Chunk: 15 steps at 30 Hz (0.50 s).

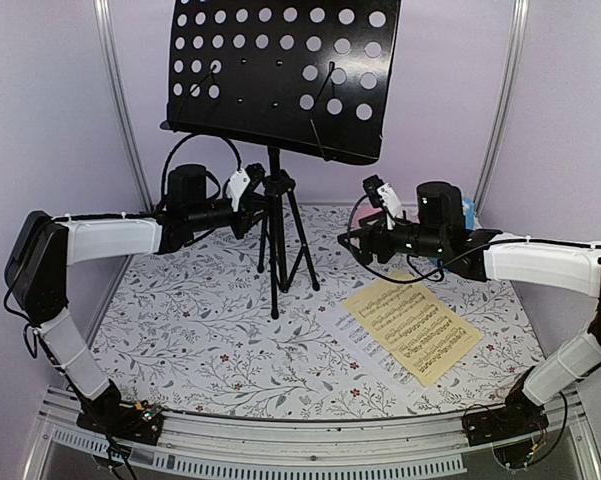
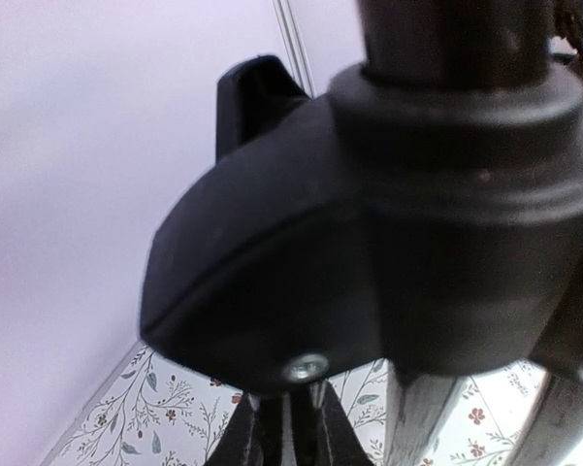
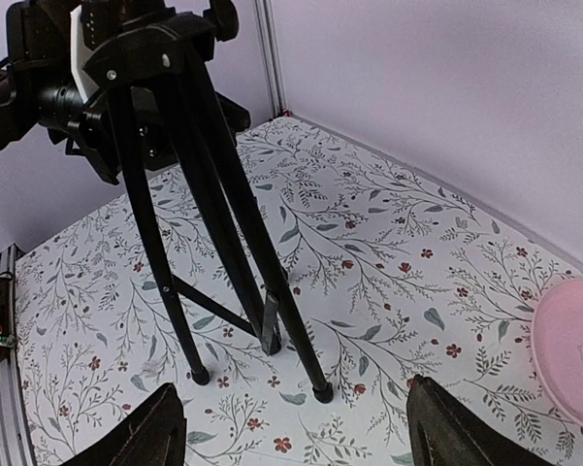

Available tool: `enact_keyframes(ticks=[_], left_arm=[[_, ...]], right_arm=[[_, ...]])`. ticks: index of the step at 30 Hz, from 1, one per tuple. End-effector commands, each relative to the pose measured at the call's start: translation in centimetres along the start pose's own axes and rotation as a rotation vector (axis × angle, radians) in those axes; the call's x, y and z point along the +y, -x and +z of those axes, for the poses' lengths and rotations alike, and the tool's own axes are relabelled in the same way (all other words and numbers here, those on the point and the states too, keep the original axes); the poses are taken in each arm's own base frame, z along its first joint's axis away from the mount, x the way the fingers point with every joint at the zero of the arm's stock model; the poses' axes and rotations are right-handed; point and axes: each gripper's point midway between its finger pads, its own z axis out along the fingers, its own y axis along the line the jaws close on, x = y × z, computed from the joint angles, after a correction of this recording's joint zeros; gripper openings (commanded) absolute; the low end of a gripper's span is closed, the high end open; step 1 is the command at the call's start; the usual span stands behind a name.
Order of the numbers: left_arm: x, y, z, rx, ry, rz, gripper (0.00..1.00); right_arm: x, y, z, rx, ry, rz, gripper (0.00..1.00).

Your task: Set up the instrument practice props

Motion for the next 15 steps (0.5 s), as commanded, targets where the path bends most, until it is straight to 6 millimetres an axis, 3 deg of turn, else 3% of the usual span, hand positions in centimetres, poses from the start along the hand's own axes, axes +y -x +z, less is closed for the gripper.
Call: enact_keyframes(ticks=[1, 10, 15], left_arm=[[-0.2, -2.4, 0.2, 0.081, -0.012, -0.008, 0.00], [0.0, -2.3, 0.0, 0.086, 0.000, -0.012, 0.00], [0.1, -2.0, -0.1, 0.084, 0.009, -0.020, 0.00]], right_arm=[[1.7, 3.0, 2.5, -0.093, 0.076, -0.116, 0.78], [3.0, 0.9, 7.9, -0.039, 0.152, -0.146, 0.73], [3.3, 1.4, 10.1, -0.048, 0.151, -0.174, 0.67]])
